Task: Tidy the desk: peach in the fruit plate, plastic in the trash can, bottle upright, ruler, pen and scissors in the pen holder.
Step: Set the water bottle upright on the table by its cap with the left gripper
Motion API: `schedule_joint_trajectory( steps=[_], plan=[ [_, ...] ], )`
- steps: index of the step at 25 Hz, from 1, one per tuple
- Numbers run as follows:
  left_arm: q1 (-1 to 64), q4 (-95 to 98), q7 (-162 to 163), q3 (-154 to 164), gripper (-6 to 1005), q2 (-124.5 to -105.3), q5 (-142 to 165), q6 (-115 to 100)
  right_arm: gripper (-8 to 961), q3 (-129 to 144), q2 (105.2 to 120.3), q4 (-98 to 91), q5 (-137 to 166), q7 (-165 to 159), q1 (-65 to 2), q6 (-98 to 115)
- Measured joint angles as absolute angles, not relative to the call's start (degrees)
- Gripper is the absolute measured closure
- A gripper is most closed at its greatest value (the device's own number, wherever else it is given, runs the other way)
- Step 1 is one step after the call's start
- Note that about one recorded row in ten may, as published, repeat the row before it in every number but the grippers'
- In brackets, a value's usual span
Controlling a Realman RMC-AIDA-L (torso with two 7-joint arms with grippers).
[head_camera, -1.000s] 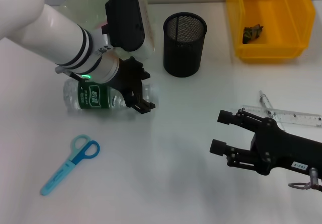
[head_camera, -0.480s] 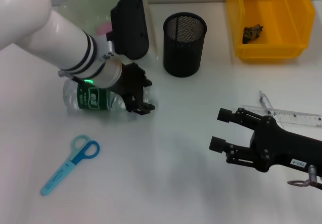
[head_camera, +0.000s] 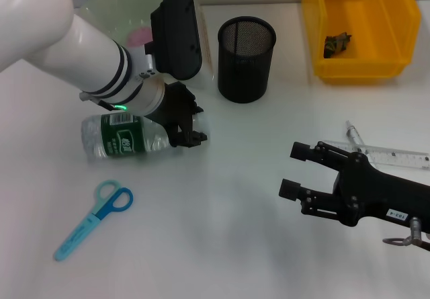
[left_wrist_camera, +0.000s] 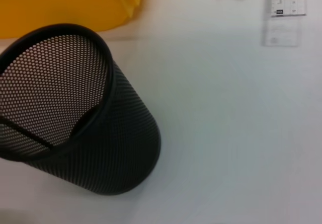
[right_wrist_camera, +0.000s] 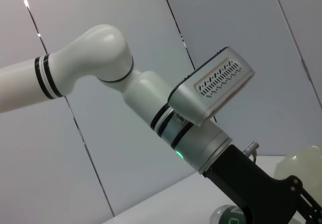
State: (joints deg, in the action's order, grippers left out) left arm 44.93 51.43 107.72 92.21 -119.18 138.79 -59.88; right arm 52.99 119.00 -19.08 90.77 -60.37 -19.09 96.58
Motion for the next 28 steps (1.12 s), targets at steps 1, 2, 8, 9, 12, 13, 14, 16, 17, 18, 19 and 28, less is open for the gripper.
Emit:
schedule_joint_trajectory(
  steps=[1, 2, 8, 9, 12, 13, 14, 16, 17, 18, 19, 28],
  plan=[
    [44.86, 51.52, 107.73, 92.23, 545, -119.18, 138.79, -59.78, 129, 52.99, 119.0, -19.07, 90.72, -60.4, -19.09, 96.58],
    [44.86, 51.52, 107.73, 92.23, 548, -119.18, 138.79, -59.78, 129, 52.99, 119.0, -19.07, 90.69, -60.41, -19.08, 96.58],
    [43.76, 54.18, 108.31, 91.83, 554, -119.14, 138.44, -60.17, 129, 52.95, 119.0, -19.07, 90.69, -60.42, -19.07, 96.58],
    [43.17, 55.61, 108.77, 91.72, 554, -119.09, 138.4, -60.41, 129, 52.93, 119.0, -19.07, 90.68, -60.43, -19.07, 96.58],
    [40.69, 61.45, 110.1, 91.27, 550, -118.91, 138.35, -61.73, 129, 52.83, 119.0, -19.07, 90.62, -60.45, -19.07, 96.43],
    [39.68, 63.77, 110.48, 91.07, 548, -118.87, 138.33, -62.37, 129, 52.81, 119.0, -19.07, 90.61, -60.45, -19.07, 96.25],
    [38.63, 66.27, 110.89, 90.85, 546, -118.85, 138.15, -62.81, 129, 52.81, 119.01, -19.07, 90.61, -60.46, -19.07, 96.08],
    [36.62, 70.55, 111.8, 90.49, 541, -118.78, 138.05, -63.55, 129, 52.81, 119.05, -19.07, 90.6, -60.47, -19.07, 95.99],
    [35.6, 72.79, 112.22, 90.31, 539, -118.75, 138.02, -63.95, 129, 52.82, 119.07, -19.07, 90.6, -60.47, -19.07, 95.97],
    [34.77, 74.16, 112.44, 90.17, 537, -118.75, 137.94, -64.17, 129, 52.81, 119.09, -19.07, 90.6, -60.47, -19.07, 95.97],
    [33.92, 75.47, 112.62, 89.94, 535, -118.74, 137.95, -64.37, 129, 52.82, 119.13, -19.07, 90.61, -60.47, -19.1, 95.96],
    [28.27, 79.67, 113.0, 84.35, 516, -118.57, 130.85, -65.17, 130, 52.84, 119.17, -18.05, 90.61, -60.47, -20.18, 95.89]
  ],
)
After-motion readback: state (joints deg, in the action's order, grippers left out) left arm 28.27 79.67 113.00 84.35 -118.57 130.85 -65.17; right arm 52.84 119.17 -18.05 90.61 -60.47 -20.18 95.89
